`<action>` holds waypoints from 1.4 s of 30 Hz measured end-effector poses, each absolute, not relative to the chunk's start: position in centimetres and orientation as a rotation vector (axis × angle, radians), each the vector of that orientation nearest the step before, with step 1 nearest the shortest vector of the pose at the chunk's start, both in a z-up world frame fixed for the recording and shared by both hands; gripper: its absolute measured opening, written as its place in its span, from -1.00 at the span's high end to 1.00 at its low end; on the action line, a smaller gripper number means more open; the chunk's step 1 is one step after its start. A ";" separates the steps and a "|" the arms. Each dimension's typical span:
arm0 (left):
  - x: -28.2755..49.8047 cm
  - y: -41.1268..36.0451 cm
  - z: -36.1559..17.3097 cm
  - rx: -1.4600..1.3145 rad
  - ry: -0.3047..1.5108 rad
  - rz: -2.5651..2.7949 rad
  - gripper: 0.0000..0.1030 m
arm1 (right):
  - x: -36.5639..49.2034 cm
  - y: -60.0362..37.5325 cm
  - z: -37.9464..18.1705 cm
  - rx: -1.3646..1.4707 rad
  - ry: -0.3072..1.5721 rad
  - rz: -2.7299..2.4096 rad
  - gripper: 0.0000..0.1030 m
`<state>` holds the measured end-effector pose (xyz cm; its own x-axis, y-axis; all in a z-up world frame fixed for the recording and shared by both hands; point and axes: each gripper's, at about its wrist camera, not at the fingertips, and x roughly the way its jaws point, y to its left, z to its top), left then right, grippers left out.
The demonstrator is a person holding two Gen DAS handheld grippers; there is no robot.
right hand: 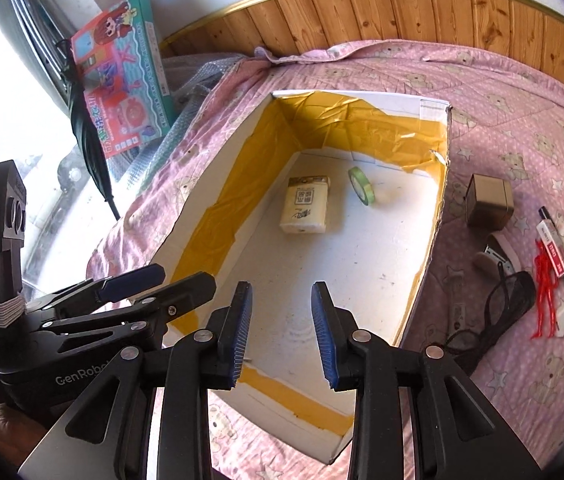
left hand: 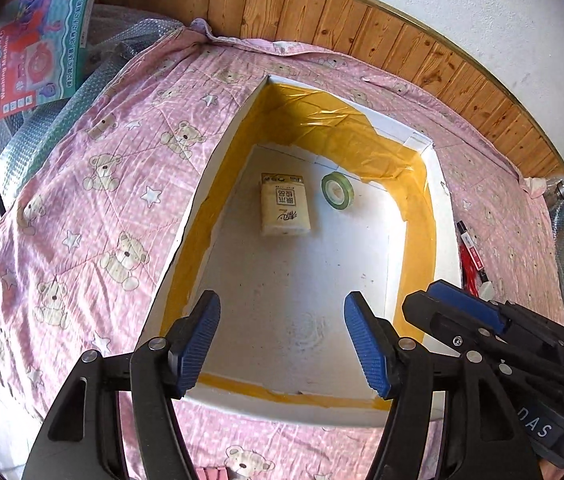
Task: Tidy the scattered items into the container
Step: 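Move both tools back toward the scattered items beside the box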
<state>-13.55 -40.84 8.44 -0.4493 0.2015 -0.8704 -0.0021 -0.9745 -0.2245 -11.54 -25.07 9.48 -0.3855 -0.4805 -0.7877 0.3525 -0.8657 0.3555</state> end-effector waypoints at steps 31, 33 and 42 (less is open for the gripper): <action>-5.8 -30.3 10.3 -1.378 -0.192 2.558 -0.29 | -5.7 -11.1 8.9 1.246 -0.486 -2.296 0.35; -5.6 -28.8 10.2 -1.364 -0.154 2.534 -0.29 | -5.8 -9.6 8.0 1.265 -0.527 -2.299 0.35; -5.8 -22.6 8.9 -1.345 -0.003 2.452 -0.30 | -7.0 -4.5 5.1 1.310 -0.663 -2.306 0.31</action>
